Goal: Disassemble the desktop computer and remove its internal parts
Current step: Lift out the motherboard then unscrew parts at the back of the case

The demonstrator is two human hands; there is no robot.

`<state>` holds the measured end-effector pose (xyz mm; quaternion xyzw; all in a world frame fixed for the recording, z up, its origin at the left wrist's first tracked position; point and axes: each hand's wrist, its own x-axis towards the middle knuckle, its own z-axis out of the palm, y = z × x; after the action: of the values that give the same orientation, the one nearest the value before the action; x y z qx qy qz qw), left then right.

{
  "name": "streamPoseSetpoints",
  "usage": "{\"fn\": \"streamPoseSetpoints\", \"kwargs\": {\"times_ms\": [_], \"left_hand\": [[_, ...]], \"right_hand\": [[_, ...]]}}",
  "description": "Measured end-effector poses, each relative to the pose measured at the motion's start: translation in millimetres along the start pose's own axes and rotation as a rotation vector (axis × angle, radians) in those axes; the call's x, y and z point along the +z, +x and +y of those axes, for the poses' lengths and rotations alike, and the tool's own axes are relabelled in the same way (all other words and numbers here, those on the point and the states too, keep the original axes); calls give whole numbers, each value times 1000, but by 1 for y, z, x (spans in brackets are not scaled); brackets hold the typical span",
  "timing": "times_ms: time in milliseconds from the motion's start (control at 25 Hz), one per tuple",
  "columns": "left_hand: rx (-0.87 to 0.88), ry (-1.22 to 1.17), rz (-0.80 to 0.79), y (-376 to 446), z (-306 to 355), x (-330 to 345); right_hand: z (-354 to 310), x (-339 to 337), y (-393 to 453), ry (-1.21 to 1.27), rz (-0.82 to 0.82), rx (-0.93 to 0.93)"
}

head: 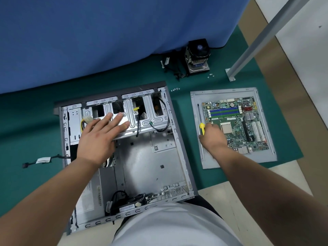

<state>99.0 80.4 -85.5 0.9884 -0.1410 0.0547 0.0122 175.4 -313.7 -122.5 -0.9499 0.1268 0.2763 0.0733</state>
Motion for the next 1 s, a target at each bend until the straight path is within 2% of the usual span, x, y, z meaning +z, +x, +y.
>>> {"fn": "streamPoseSetpoints", "kwargs": {"times_ms": [80, 160, 240, 320, 360, 440, 600, 800, 1000], "left_hand": [[-8, -9, -14, 0, 1, -2], [-19, -23, -23, -1, 1, -2], [-34, -41, -30, -1, 2, -4], [-41, -54, -32, -1, 3, -5], [-43, -56, -42, -1, 3, -7], [-39, -49, -74, -1, 3, -10], [-9, -31, -159, -2, -2, -16], [15, -8, -263, -3, -7, -25], [-30, -4, -312, -3, -5, -29]], "right_hand": [[0, 1, -5, -11, -18, 2], [-3, -3, -19, 32, 32, -46], [-12, -10, -46, 314, 24, -139], [-29, -15, -88, 637, -133, -209], [-36, -14, -108, 679, -208, -244], [-43, -8, -136, 579, -291, -279], [-47, 3, -164, 327, -343, -129], [-44, 4, -179, 150, -269, -137], [-46, -3, -171, 95, -240, -179]]}}
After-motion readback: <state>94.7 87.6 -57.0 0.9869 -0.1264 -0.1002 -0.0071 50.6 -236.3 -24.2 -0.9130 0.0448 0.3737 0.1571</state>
